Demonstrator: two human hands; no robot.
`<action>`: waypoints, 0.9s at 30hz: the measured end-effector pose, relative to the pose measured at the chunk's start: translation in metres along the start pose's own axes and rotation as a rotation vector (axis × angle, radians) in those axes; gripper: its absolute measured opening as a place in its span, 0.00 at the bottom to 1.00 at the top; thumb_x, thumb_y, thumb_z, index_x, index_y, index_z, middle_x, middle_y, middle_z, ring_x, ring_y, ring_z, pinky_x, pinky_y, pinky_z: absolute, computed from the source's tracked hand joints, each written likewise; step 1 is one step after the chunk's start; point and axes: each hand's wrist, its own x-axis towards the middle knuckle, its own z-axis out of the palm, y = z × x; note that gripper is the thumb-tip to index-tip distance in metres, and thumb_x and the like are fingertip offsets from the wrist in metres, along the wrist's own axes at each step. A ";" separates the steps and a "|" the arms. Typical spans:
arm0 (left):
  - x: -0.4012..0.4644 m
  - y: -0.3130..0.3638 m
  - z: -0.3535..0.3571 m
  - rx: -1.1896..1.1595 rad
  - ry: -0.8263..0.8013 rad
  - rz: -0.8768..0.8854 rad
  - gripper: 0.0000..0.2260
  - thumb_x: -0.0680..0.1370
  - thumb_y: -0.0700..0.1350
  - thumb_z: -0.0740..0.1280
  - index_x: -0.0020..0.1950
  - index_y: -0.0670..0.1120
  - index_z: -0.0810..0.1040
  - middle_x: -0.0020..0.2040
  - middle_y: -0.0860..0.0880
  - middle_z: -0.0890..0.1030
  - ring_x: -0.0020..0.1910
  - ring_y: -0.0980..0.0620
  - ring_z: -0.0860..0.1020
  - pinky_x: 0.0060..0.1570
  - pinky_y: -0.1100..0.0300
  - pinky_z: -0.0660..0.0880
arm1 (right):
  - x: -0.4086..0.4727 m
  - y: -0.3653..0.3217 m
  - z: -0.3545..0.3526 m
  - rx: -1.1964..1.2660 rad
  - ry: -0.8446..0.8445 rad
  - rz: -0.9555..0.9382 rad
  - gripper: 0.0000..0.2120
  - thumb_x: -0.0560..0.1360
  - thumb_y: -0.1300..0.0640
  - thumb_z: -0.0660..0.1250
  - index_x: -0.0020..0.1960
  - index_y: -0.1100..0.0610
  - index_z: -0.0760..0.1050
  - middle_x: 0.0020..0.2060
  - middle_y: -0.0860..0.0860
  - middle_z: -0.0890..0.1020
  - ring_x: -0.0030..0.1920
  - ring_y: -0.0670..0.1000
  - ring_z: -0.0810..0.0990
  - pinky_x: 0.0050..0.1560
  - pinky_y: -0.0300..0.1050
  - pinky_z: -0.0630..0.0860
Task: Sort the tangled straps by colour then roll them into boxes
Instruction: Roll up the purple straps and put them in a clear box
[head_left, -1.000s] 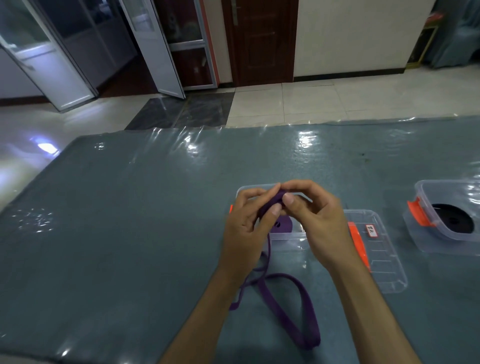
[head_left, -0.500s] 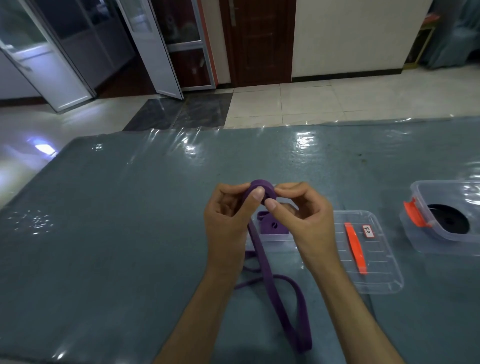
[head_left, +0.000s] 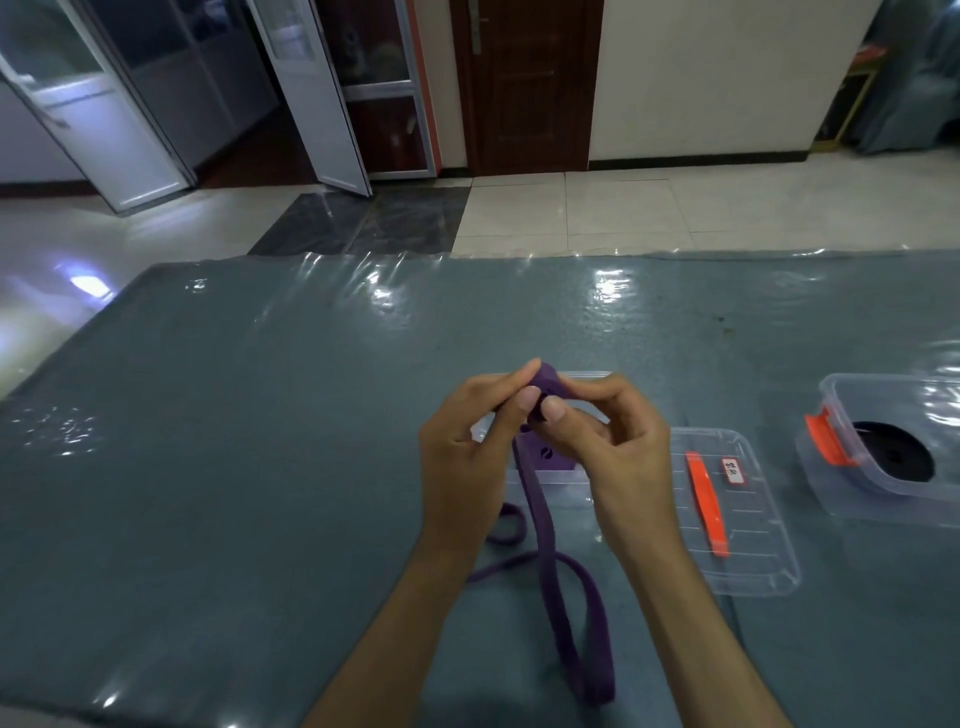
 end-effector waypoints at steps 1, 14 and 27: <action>-0.001 0.002 0.000 0.031 0.005 0.032 0.11 0.80 0.39 0.71 0.61 0.48 0.85 0.54 0.53 0.87 0.55 0.49 0.85 0.56 0.60 0.79 | 0.000 -0.002 0.000 0.007 -0.002 0.011 0.13 0.74 0.62 0.74 0.55 0.68 0.78 0.49 0.55 0.87 0.50 0.57 0.88 0.53 0.57 0.85; -0.011 0.000 0.008 0.134 0.030 0.069 0.12 0.80 0.42 0.72 0.62 0.53 0.84 0.55 0.57 0.82 0.58 0.47 0.81 0.60 0.61 0.75 | -0.002 0.002 0.002 0.075 0.119 -0.033 0.10 0.73 0.62 0.74 0.54 0.63 0.80 0.49 0.57 0.87 0.53 0.57 0.87 0.54 0.48 0.84; -0.009 0.006 0.008 -0.183 -0.010 -0.108 0.13 0.75 0.40 0.74 0.58 0.50 0.85 0.56 0.48 0.87 0.57 0.49 0.85 0.59 0.58 0.80 | -0.002 -0.007 -0.006 0.072 0.112 -0.102 0.10 0.74 0.64 0.74 0.55 0.59 0.80 0.52 0.62 0.85 0.55 0.62 0.85 0.45 0.49 0.85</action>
